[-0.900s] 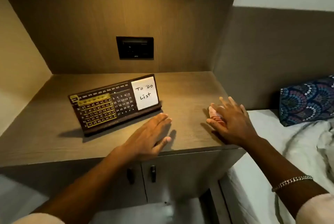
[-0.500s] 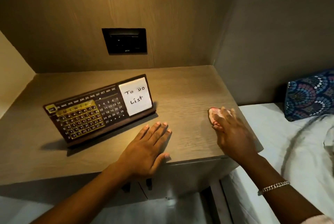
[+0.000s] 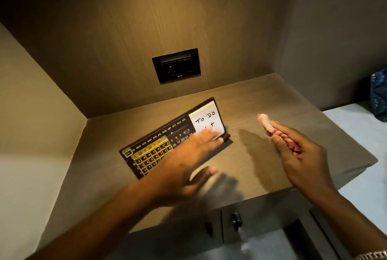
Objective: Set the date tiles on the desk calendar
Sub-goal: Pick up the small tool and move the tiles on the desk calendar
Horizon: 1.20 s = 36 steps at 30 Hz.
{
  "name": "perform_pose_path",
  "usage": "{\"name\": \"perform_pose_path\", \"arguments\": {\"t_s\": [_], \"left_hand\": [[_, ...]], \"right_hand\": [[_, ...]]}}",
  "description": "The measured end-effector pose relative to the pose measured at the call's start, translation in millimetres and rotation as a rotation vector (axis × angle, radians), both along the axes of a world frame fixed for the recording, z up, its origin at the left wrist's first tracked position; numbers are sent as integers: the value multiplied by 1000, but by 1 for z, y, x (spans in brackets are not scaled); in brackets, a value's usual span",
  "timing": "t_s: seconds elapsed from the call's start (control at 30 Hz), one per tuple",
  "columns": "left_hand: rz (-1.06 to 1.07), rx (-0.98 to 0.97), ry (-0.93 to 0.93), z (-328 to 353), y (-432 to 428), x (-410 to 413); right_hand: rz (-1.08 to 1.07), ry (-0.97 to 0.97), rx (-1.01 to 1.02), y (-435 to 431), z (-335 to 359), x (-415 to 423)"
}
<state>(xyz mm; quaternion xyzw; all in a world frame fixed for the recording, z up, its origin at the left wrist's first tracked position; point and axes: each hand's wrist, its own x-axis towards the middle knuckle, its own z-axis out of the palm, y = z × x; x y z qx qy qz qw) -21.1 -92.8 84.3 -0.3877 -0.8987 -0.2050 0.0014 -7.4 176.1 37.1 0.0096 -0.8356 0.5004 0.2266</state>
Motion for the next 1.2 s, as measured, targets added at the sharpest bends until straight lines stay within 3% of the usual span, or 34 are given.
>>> {"name": "perform_pose_path", "arguments": {"t_s": [0.13, 0.37, 0.5, 0.7, 0.87, 1.0, 1.2], "left_hand": [[17, -29, 108, 35, -59, -36], [-59, -384, -105, 30, -113, -88], [-111, -342, -179, 18, -112, -90], [-184, -274, -176, 14, -104, -88], [-185, -323, -149, 17, -101, -87], [-182, -330, -130, 18, -97, -85], [-189, -340, -99, 17, -97, -85]], "right_hand": [[76, 55, -147, -66, 7, 2], [134, 100, -275, -154, -7, -9], [115, 95, -290, -189, -15, -12], [22, -16, 36, -232, -26, -8], [-33, -121, 170, -219, -30, -2], [-85, -244, 137, -210, -20, -9], [-8, -197, 202, -219, -16, 5]]}}
